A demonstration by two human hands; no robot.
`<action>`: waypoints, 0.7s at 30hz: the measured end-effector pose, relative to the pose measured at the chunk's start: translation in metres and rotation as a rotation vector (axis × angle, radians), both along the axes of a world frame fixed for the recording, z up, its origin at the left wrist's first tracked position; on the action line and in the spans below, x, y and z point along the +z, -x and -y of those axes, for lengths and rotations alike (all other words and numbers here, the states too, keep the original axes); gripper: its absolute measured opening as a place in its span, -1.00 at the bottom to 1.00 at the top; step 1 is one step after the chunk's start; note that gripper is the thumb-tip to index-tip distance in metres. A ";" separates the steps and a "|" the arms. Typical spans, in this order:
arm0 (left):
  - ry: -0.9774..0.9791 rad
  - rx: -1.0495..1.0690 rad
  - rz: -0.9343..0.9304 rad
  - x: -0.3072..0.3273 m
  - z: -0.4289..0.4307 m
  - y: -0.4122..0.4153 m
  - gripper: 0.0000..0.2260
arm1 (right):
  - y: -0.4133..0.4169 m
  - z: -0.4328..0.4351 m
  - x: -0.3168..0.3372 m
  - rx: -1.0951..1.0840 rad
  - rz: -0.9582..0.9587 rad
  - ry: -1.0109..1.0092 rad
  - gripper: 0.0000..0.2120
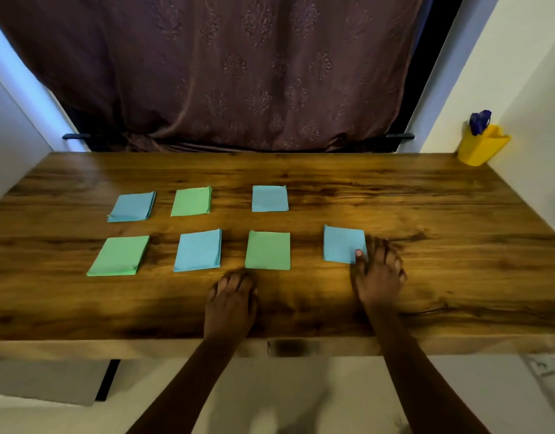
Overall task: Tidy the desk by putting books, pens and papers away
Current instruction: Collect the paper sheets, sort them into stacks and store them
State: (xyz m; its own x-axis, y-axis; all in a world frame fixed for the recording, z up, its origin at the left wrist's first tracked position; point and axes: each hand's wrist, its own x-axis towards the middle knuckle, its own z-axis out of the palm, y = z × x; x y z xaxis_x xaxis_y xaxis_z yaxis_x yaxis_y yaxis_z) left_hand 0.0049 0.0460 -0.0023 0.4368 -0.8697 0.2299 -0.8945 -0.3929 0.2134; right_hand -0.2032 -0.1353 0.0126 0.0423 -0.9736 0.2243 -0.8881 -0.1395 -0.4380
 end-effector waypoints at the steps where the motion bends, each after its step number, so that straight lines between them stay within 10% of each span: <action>1: -0.003 -0.011 -0.006 -0.002 -0.003 0.000 -0.61 | -0.001 -0.007 -0.001 0.047 -0.028 0.029 -0.38; 21: 0.016 -0.137 0.041 -0.057 -0.278 -0.230 -0.54 | -0.253 -0.330 -0.076 0.936 0.006 0.277 -0.68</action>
State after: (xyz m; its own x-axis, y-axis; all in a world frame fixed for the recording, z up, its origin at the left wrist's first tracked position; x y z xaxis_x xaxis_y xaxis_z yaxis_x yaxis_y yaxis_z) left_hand 0.2347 0.3238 -0.0595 0.3039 -0.9168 0.2592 -0.9477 -0.2631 0.1808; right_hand 0.0495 0.1946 -0.0634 0.7700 -0.4594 0.4427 -0.3633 -0.8862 -0.2876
